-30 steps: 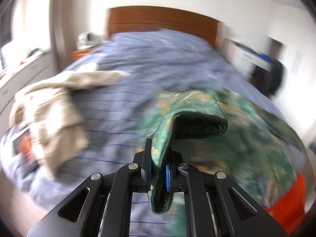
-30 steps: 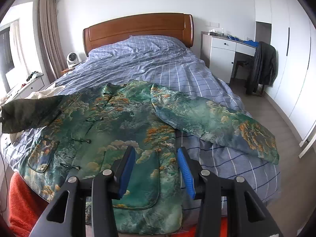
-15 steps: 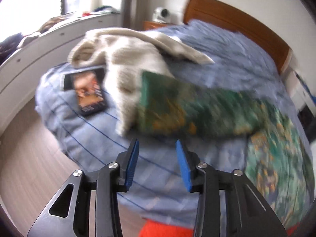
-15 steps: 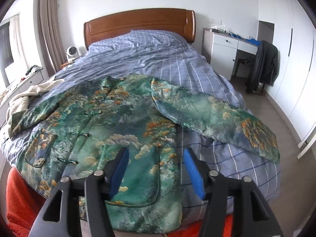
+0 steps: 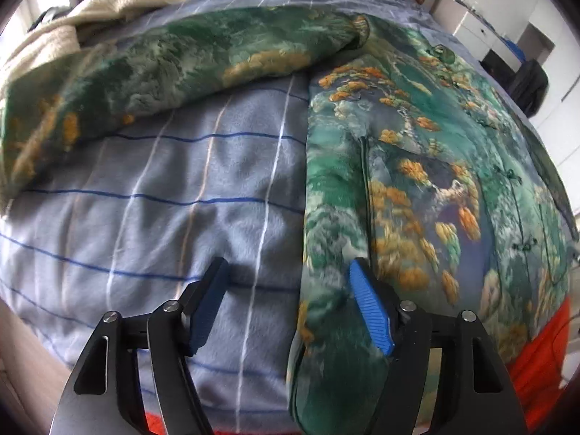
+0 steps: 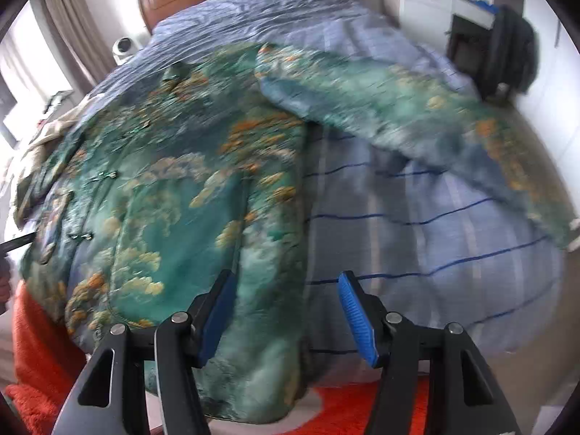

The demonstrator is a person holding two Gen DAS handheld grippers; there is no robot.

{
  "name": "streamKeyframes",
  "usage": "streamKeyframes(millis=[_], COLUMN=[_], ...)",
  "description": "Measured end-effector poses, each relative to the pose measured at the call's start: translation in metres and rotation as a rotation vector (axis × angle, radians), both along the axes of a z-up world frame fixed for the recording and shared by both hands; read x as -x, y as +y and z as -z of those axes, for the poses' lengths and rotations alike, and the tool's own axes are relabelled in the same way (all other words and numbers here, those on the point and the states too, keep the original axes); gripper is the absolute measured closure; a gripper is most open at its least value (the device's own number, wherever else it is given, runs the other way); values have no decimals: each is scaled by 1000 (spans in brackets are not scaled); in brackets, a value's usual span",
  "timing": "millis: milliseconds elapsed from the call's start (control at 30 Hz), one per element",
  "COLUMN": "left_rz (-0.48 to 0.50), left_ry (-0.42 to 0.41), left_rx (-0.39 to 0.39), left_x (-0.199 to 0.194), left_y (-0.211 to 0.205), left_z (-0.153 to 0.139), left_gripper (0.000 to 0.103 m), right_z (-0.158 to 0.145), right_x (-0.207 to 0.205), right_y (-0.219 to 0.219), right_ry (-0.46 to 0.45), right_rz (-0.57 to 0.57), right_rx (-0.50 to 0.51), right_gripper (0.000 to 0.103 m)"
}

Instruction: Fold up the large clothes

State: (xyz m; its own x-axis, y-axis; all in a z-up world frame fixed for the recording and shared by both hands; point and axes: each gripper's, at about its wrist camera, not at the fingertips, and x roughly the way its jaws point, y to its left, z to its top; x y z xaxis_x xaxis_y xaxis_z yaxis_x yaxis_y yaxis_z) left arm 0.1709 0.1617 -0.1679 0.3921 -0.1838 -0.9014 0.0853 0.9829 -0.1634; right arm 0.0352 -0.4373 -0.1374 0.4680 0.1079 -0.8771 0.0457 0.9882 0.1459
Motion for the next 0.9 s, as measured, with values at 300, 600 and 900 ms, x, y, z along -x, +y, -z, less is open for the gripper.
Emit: streamKeyframes(millis=[300, 600, 900], left_rz=[-15, 16, 95], left_ry=[-8, 3, -19], left_rx=[-5, 29, -30], left_x=[6, 13, 23], left_y=[7, -8, -37], left_z=[3, 5, -2], left_gripper=[20, 72, 82], right_z=[23, 17, 4], right_x=[-12, -24, -27], right_y=[1, 28, 17], right_ry=[51, 60, 74], right_rz=[-50, -177, -186], right_rx=[-174, -21, 84], right_gripper=[42, 82, 84])
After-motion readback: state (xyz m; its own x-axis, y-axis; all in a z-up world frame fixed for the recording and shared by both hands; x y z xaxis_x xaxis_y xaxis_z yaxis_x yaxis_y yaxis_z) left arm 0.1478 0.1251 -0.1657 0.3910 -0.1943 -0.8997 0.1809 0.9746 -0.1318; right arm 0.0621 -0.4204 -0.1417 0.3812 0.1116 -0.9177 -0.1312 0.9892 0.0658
